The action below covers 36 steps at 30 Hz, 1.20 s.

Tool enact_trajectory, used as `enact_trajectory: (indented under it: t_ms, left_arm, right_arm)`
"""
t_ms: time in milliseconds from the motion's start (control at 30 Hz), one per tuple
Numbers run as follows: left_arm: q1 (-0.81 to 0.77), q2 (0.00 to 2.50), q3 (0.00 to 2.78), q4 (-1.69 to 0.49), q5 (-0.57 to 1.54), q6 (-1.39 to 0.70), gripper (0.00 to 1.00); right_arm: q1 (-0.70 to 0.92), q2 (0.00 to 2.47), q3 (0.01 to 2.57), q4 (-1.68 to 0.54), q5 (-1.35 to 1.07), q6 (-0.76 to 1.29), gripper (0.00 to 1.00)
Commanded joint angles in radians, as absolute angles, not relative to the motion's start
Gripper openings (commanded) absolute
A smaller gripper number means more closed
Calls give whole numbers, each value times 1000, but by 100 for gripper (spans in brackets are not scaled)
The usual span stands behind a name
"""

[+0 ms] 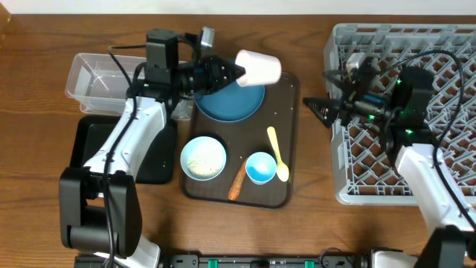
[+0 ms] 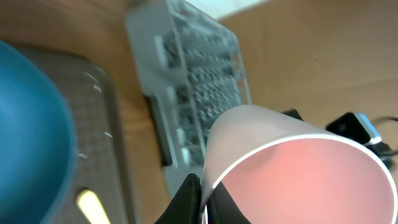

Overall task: Sort waste into correct bins and load items into the dishwasher rack
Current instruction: 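Lift pink cup with left gripper toward the right gripper, then grasp pink cup with right gripper and release left gripper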

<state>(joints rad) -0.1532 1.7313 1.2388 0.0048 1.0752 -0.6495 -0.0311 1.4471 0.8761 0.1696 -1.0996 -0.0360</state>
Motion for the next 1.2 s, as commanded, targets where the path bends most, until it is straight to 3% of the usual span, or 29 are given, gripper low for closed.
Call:
enact_trajectory:
  t_ms: [0,333,700,867,1167]
  left_arm:
    - [-166,1744,1256,20,1201,-676,8]
    - [-263,1744,1256,119,1361,-680,8]
    - [-318,1744,1256,182,1362,-735,8]
    - [-320,1744,1256,183,1361,-735,9]
    - [-320,1744,1256,184,1353,-735,9]
  right_arm:
    - [-18,1477,892,221,-1401,-46,99]
    - [-18,1484,892,288,-1403,-115,96]
    - [53,1484,892,397,-1313,-148,91]
    - [78,1484,892,484,-1313,-147,84]
    - [78,1484,892,487,-1314,-143,80]
